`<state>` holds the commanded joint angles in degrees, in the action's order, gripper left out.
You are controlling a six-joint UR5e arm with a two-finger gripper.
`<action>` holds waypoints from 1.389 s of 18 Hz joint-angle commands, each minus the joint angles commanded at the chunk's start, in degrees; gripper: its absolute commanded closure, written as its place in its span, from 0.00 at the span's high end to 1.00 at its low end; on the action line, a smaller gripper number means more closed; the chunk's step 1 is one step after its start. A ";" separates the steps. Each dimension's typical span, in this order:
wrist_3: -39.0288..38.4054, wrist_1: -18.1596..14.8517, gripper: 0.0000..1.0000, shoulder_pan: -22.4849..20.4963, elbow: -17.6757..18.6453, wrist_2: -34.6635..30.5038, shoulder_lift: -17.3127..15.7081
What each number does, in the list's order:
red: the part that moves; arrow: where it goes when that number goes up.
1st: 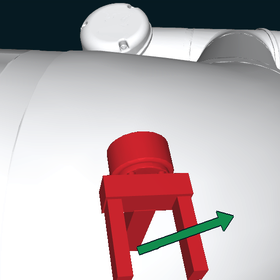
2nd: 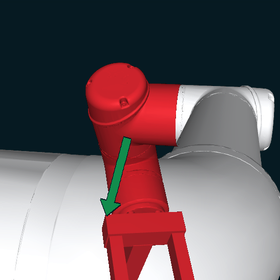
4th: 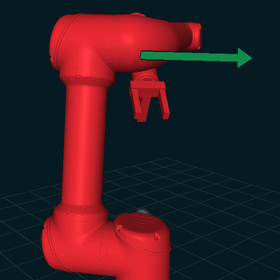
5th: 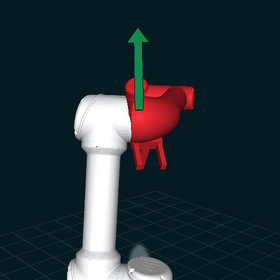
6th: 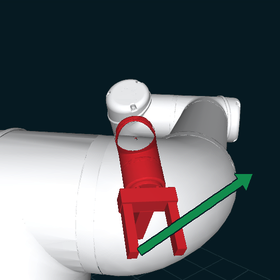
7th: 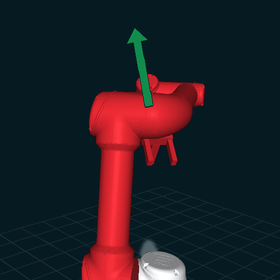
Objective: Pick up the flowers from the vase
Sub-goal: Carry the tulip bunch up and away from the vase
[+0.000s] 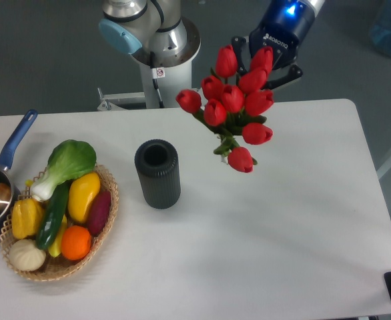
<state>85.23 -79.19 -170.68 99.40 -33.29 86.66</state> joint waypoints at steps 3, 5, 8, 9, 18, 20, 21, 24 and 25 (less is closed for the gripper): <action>2.22 0.00 0.00 0.35 -0.61 -5.19 1.05; 2.66 0.00 0.00 0.35 -1.58 -7.92 1.49; 2.92 0.00 0.00 0.96 -5.00 -13.44 3.60; 3.10 0.00 0.00 1.66 -5.88 -15.82 3.69; 4.25 3.61 0.00 8.69 -9.49 -38.58 4.57; 3.98 2.38 0.00 10.10 -11.68 -44.03 5.71; 3.98 1.50 0.00 11.32 -12.82 -46.49 6.24; 4.07 -2.19 0.00 13.35 -15.37 -52.04 7.73; 3.89 -2.37 0.00 13.71 -15.38 -52.40 7.91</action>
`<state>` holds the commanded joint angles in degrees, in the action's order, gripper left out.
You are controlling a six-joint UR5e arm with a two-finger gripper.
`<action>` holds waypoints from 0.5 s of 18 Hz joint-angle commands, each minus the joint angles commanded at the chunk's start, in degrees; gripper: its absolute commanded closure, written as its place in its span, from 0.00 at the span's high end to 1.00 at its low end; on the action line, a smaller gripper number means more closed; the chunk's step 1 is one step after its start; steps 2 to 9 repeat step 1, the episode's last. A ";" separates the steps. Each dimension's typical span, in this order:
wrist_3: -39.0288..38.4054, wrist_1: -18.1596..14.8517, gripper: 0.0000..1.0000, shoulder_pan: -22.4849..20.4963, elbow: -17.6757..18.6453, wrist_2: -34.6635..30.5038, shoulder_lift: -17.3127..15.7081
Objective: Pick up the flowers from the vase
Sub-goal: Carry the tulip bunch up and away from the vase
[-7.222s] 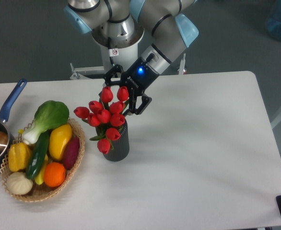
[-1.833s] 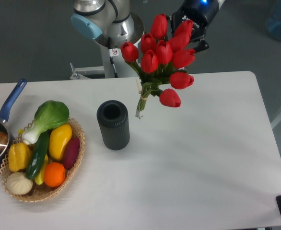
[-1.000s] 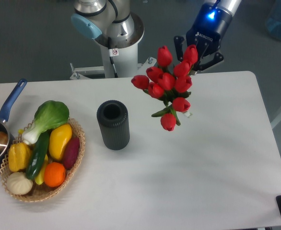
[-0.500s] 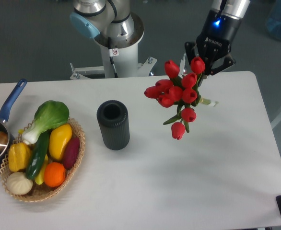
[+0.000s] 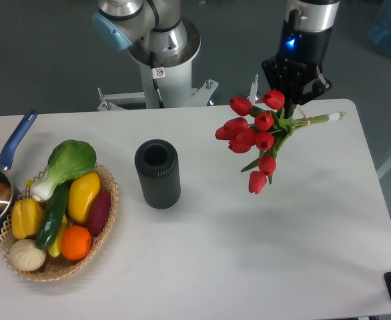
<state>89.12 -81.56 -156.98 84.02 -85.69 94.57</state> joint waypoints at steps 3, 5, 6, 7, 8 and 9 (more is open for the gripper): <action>0.17 -0.09 0.00 0.18 -0.09 -0.35 0.18; 0.17 -0.09 0.00 0.18 -0.09 -0.35 0.18; 0.17 -0.09 0.00 0.18 -0.09 -0.35 0.18; 0.17 -0.09 0.00 0.18 -0.09 -0.35 0.18; 0.17 -0.09 0.00 0.18 -0.09 -0.35 0.18; 0.17 -0.09 0.00 0.18 -0.09 -0.35 0.18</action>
